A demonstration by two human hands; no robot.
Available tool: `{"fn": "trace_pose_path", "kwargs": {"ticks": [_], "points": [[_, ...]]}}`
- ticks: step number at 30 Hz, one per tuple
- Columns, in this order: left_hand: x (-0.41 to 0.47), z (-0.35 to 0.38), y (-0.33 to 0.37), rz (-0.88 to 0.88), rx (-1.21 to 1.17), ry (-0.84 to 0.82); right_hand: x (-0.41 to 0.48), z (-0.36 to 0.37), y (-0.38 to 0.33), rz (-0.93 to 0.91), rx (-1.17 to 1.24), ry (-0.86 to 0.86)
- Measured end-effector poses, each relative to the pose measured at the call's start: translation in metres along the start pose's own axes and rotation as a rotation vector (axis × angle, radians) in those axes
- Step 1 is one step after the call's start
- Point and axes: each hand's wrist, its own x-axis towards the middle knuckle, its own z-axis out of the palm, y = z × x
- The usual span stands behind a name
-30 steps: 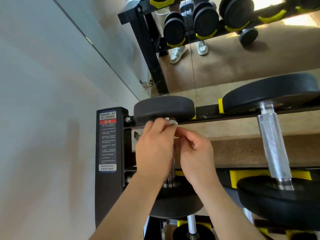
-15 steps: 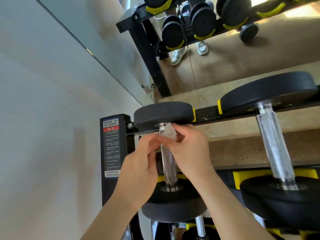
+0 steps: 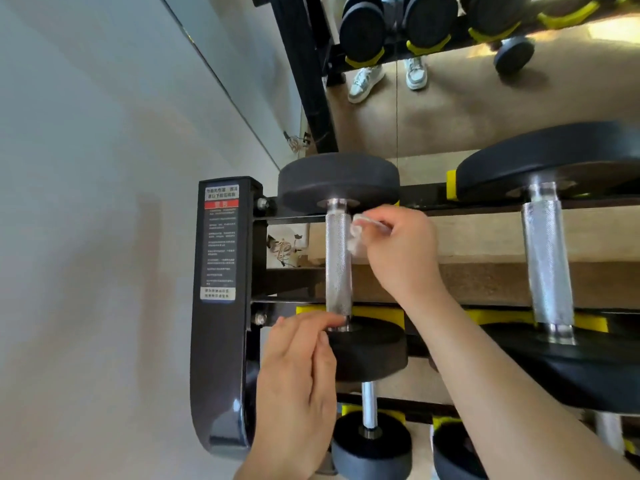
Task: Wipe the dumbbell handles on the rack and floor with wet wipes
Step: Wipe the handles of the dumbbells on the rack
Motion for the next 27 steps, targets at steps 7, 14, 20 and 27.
{"fn": "trace_pose_path", "kwargs": {"ticks": [7,14,20,27], "points": [[0.001,0.012,-0.005,0.039,-0.049,0.130,-0.033,-0.020,0.005,0.156,-0.204,-0.588],[-0.007,0.005,-0.009,0.072,-0.143,0.104,-0.032,-0.017,0.002,0.188,-0.313,-0.657],[-0.014,0.006,-0.015,0.017,-0.220,0.179,-0.023,-0.015,-0.023,-0.161,-0.417,-0.756],[-0.022,0.008,-0.016,-0.076,-0.226,0.194,-0.018,-0.010,-0.029,-0.620,-0.618,-0.862]]}}
